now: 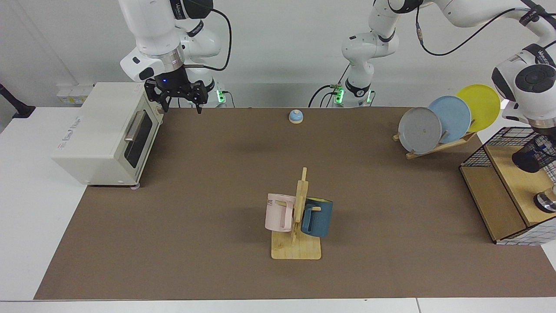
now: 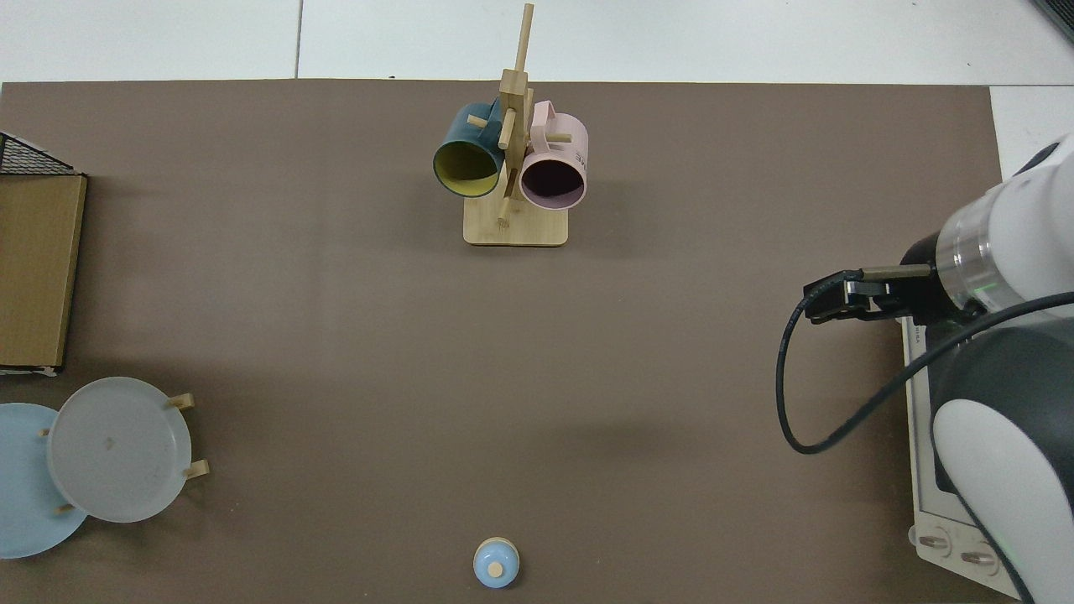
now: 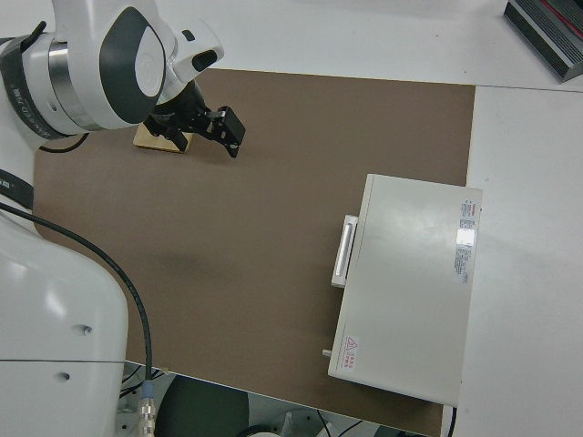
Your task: Put markers into pen holder
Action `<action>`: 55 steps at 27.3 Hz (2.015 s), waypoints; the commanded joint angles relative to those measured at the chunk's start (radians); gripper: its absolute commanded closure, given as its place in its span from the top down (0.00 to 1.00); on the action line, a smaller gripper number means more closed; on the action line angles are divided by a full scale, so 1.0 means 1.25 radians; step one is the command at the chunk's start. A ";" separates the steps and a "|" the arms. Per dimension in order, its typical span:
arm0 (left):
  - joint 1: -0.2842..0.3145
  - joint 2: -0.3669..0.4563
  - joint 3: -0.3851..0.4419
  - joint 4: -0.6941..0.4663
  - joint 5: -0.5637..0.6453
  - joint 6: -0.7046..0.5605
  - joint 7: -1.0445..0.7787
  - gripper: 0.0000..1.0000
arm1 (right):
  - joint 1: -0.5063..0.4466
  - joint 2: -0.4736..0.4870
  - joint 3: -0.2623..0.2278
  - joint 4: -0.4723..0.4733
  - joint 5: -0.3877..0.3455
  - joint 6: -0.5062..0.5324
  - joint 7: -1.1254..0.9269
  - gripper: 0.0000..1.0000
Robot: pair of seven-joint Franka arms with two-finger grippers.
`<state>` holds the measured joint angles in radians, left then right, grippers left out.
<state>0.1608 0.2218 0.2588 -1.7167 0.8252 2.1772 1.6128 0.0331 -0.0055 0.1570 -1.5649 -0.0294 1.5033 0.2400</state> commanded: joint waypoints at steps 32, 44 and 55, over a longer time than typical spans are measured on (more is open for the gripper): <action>-0.016 -0.030 0.003 0.092 -0.088 -0.051 0.098 0.64 | -0.017 -0.013 0.009 -0.015 0.006 0.010 -0.018 1.00; -0.061 -0.170 -0.022 0.093 -0.325 -0.208 0.086 1.00 | -0.017 -0.013 0.009 -0.015 0.006 0.010 -0.018 1.00; -0.132 -0.212 -0.027 0.091 -0.496 -0.448 -0.383 1.00 | -0.017 -0.013 0.009 -0.015 0.006 0.010 -0.018 1.00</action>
<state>0.0595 -0.0142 0.2206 -1.5885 0.2571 1.7121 1.4035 0.0331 -0.0055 0.1573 -1.5649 -0.0294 1.5033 0.2400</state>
